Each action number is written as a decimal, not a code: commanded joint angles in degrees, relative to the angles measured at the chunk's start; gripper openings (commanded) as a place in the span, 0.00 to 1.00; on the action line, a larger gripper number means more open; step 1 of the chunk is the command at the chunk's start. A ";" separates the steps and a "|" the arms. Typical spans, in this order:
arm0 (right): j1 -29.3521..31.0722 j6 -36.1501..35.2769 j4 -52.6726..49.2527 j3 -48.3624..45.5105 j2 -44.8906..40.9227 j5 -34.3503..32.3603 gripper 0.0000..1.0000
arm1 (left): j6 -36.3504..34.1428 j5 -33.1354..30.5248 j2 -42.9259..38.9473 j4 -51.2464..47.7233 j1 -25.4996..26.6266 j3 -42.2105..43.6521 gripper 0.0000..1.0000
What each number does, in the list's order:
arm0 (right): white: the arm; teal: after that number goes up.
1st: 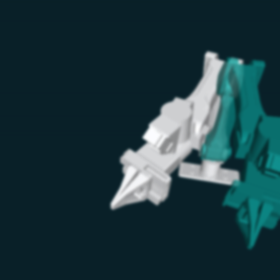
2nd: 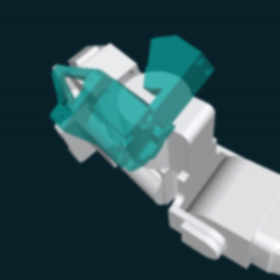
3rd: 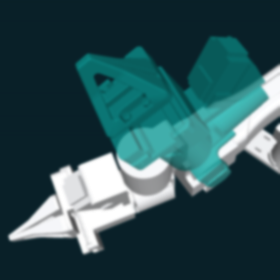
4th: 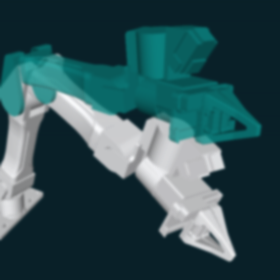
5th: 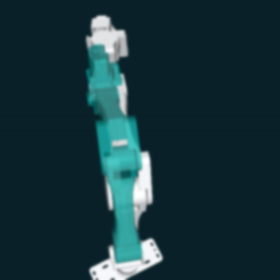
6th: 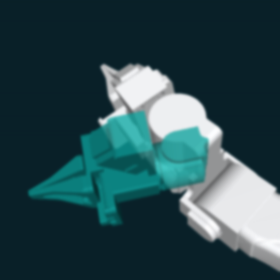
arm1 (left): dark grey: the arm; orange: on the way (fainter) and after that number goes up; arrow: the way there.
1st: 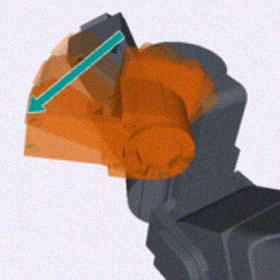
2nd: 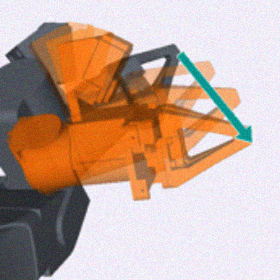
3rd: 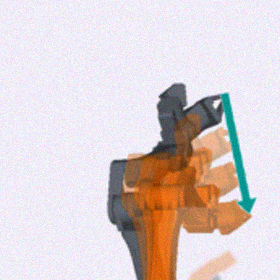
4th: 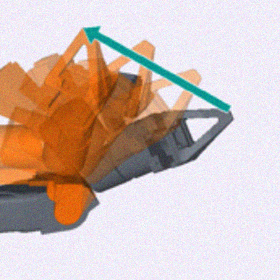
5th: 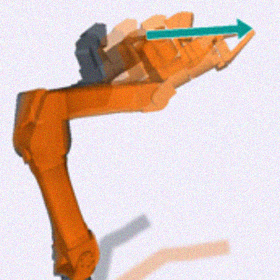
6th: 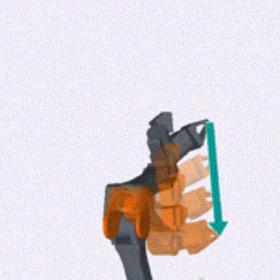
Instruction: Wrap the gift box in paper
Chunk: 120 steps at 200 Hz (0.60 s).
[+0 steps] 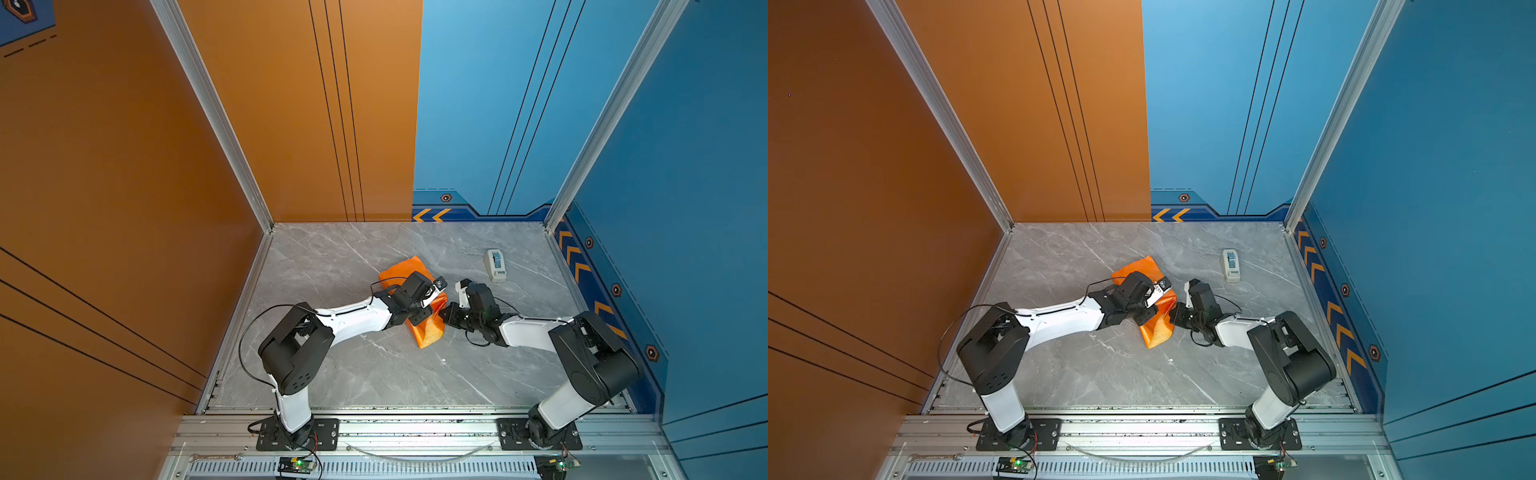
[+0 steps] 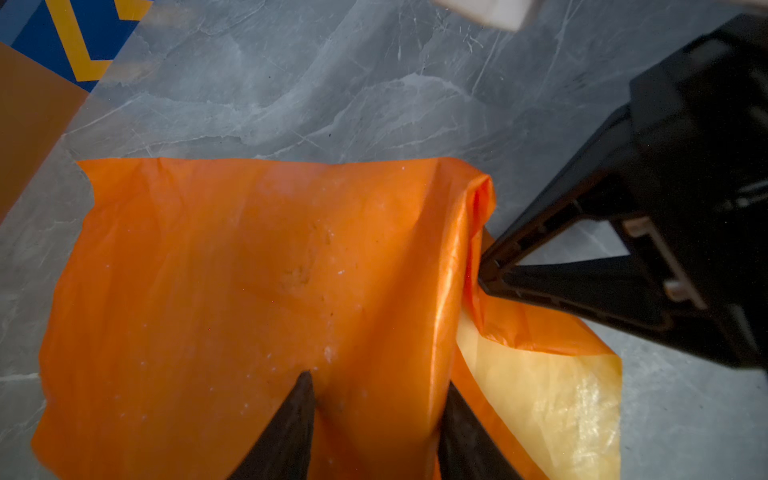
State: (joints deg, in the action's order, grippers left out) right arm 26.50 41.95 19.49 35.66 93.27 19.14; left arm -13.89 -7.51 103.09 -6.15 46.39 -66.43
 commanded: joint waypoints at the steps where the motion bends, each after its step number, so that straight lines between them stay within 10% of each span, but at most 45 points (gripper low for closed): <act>1: 0.78 -0.31 3.15 -0.51 1.81 -2.17 0.05 | 0.96 2.41 0.45 -2.72 -0.46 1.65 0.46; 120: 2.41 0.76 2.35 -0.55 8.10 -5.92 0.06 | 1.04 2.28 0.27 -2.56 -0.45 1.97 0.46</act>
State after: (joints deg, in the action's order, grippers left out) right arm 28.62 42.37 25.12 35.66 98.63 16.43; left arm -13.87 -7.46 103.07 -5.98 46.41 -66.37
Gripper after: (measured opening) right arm 0.058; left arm 0.464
